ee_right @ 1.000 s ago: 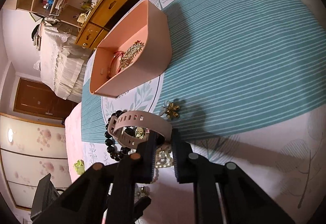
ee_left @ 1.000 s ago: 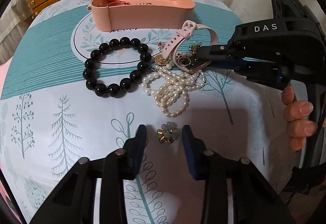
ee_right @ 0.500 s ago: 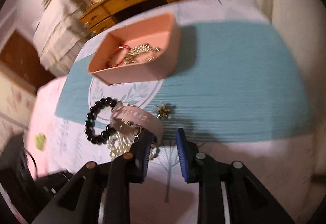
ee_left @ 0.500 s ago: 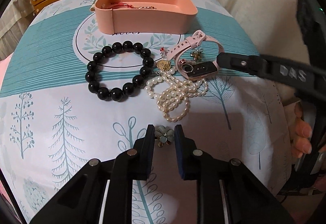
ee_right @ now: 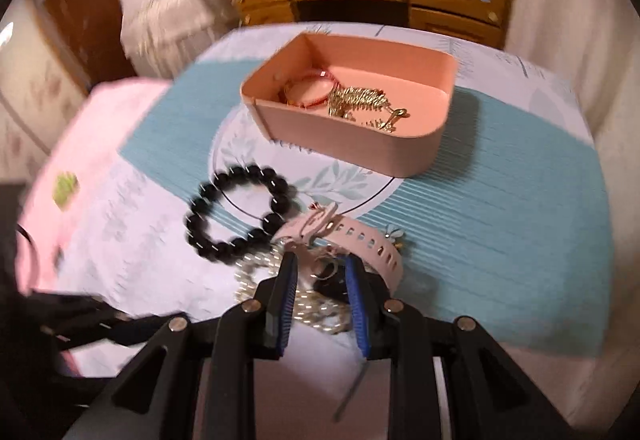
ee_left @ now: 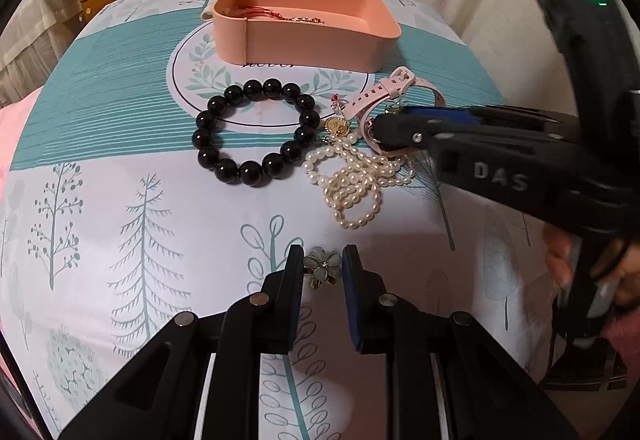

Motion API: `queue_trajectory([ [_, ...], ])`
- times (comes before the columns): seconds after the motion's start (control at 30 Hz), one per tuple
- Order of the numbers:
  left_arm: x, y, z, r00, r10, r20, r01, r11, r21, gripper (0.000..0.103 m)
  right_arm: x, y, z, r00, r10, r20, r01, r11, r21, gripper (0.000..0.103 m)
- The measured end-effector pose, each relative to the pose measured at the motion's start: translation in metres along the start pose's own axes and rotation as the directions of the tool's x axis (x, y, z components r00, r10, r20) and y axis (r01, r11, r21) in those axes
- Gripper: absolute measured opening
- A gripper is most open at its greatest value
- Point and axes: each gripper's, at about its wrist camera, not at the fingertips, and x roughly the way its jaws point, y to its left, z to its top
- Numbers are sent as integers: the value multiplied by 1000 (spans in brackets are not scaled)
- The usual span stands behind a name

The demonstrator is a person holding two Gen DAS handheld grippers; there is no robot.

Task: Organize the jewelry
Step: 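Grasp the gold flower brooch with the left tool while the right tool grips the pink watch band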

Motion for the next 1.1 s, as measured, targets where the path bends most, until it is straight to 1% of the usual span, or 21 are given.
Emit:
queue_trajectory([
  [0.13, 0, 2, -3, 1000, 2, 0, -2, 1000, -18, 18, 6, 1, 2, 1000, 8, -16, -9, 999, -40, 25],
  [0.23, 1, 5, -3, 1000, 6, -2, -6, 999, -34, 18, 11, 1, 6, 999, 30, -39, -32, 997, -67, 25],
  [0.47, -2, 12, -3, 1000, 22, 6, -22, 998, -59, 18, 18, -10, 16, 990, 116, -86, -119, 992, -32, 25],
  [0.5, -2, 12, -3, 1000, 23, 5, -22, 998, -62, 18, 19, -9, 15, 989, 118, -86, -123, 991, -49, 24],
  [0.53, -2, 13, -2, 1000, 23, 4, -23, 998, -64, 18, 19, -7, 14, 988, 125, -88, -132, 989, -74, 20],
  [0.6, -2, 13, -1, 1000, 28, 3, -28, 998, -63, 18, 19, -7, 15, 986, 138, -90, -145, 987, -73, 15],
  [0.73, -2, 12, 2, 1000, 30, 3, -29, 998, -57, 18, 17, -3, 15, 991, 110, -79, -115, 991, -67, 14],
  [0.8, -2, 12, 2, 1000, 30, 2, -30, 998, -55, 18, 15, -4, 14, 993, 99, -68, -101, 994, -38, 14],
  [0.87, -3, 12, 3, 1000, 30, 0, -30, 998, -50, 18, 14, -4, 12, 992, 106, -71, -107, 994, -18, 14],
  [0.9, -4, 12, 4, 1000, 30, 0, -30, 998, -47, 18, 11, -5, 11, 991, 120, -62, -120, 993, -2, 1],
  [0.97, -6, 13, 6, 1000, 27, 5, -27, 999, -43, 18, 8, -5, 11, 988, 137, -72, -135, 990, 28, 1],
  [1.0, -7, 14, 7, 1000, 26, 8, -26, 999, -43, 18, 4, -5, 10, 989, 129, -71, -127, 991, 35, 1],
  [1.1, -10, 19, 12, 1000, 19, 18, -18, 998, -56, 18, 1, -4, 8, 988, 136, -74, -134, 990, 33, 1],
])
